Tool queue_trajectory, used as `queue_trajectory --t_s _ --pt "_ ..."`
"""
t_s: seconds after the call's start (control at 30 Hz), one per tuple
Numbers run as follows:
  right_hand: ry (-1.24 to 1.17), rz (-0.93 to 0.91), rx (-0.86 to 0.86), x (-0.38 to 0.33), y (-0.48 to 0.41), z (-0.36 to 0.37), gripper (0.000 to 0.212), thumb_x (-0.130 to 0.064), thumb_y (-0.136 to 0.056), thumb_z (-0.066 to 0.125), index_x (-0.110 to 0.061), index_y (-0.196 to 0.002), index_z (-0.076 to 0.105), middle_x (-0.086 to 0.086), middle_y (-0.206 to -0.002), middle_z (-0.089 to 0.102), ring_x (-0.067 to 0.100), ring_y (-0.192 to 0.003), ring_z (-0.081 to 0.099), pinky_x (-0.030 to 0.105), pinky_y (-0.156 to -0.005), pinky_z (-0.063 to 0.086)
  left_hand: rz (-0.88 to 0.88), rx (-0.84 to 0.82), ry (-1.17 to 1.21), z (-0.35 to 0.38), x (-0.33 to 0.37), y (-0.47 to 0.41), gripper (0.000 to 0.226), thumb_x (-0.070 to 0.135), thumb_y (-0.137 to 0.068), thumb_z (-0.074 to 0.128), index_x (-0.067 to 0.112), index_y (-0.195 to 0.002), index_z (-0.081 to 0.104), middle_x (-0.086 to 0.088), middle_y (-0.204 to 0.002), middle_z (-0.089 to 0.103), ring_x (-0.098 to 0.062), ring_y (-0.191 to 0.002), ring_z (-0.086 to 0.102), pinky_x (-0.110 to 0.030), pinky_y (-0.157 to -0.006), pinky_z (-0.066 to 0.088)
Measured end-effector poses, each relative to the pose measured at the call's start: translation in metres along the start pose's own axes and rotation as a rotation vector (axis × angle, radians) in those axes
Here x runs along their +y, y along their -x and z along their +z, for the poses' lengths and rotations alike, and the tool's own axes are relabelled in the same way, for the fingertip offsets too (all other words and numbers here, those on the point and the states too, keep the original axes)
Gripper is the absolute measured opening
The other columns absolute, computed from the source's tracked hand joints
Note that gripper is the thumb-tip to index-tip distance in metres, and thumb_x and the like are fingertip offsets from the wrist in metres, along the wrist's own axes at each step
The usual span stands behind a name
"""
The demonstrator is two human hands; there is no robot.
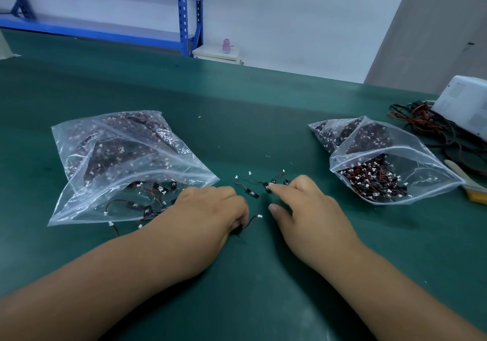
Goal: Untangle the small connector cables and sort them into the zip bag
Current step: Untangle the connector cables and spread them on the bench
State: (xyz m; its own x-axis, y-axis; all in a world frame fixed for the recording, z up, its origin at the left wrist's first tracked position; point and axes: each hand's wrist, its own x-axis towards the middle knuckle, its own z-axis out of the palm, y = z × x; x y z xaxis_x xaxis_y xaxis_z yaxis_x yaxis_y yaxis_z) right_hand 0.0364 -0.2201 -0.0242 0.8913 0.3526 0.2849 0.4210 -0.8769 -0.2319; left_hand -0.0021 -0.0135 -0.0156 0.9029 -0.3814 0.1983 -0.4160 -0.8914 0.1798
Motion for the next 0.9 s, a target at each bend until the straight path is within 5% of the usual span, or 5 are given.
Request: queue_trajectory --t_s 0.2,0.3,0.53,0.73,0.9 --pt "-0.374 -0.227 0.081 -0.020 0.018 -0.009 0.044 -0.064 -0.093 0.045 -0.026 -0.079 0.061 -0.009 -0.072 0.052 0.012 -0.071 0.052 0.039 -0.064 0.046 0.015 0.028 0.070 -0.002 0.004 0.003 0.013 0.025 -0.097 0.044 0.037 -0.100 0.047 0.015 -0.098 0.048 -0.007 -0.096 0.044 -0.030 -0.092 0.030" --pt "-0.330 -0.200 0.138 -0.026 0.017 -0.003 0.038 -0.044 -0.093 0.056 -0.016 -0.067 0.052 -0.005 -0.065 0.047 0.018 -0.065 0.047 0.042 -0.057 0.042 0.041 0.034 0.076 -0.003 0.006 0.003 0.012 0.024 -0.098 0.043 0.031 -0.104 0.051 0.014 -0.097 0.050 -0.009 -0.096 0.046 -0.034 -0.094 0.032" --pt "-0.378 -0.026 0.187 -0.002 0.010 -0.004 0.038 -0.036 -0.085 0.057 -0.012 -0.060 0.041 -0.001 -0.057 0.045 0.016 -0.061 0.047 0.040 -0.057 0.043 0.009 0.009 0.086 -0.010 -0.003 0.004 0.030 0.048 -0.095 0.049 0.044 -0.124 0.043 0.029 -0.103 0.045 0.006 -0.106 0.039 -0.026 -0.103 0.029" --pt "-0.432 0.180 0.220 0.018 0.004 -0.007 0.037 -0.024 -0.084 0.064 -0.009 -0.062 0.039 -0.004 -0.051 0.035 0.008 -0.050 0.031 0.033 -0.050 0.035 -0.037 -0.059 0.011 -0.022 -0.013 0.013 0.048 0.074 -0.074 0.038 0.045 -0.112 0.044 0.028 -0.107 0.043 0.005 -0.106 0.038 -0.020 -0.096 0.037" --pt "-0.559 0.284 0.218 0.031 -0.003 -0.007 0.036 -0.027 -0.091 0.064 -0.006 -0.063 0.054 0.006 -0.057 0.049 0.006 -0.049 0.037 0.025 -0.050 0.034 -0.050 -0.091 -0.091 -0.024 -0.014 0.014 0.027 0.053 -0.083 0.047 0.039 -0.107 0.048 0.022 -0.103 0.042 -0.004 -0.104 0.040 -0.028 -0.095 0.040"
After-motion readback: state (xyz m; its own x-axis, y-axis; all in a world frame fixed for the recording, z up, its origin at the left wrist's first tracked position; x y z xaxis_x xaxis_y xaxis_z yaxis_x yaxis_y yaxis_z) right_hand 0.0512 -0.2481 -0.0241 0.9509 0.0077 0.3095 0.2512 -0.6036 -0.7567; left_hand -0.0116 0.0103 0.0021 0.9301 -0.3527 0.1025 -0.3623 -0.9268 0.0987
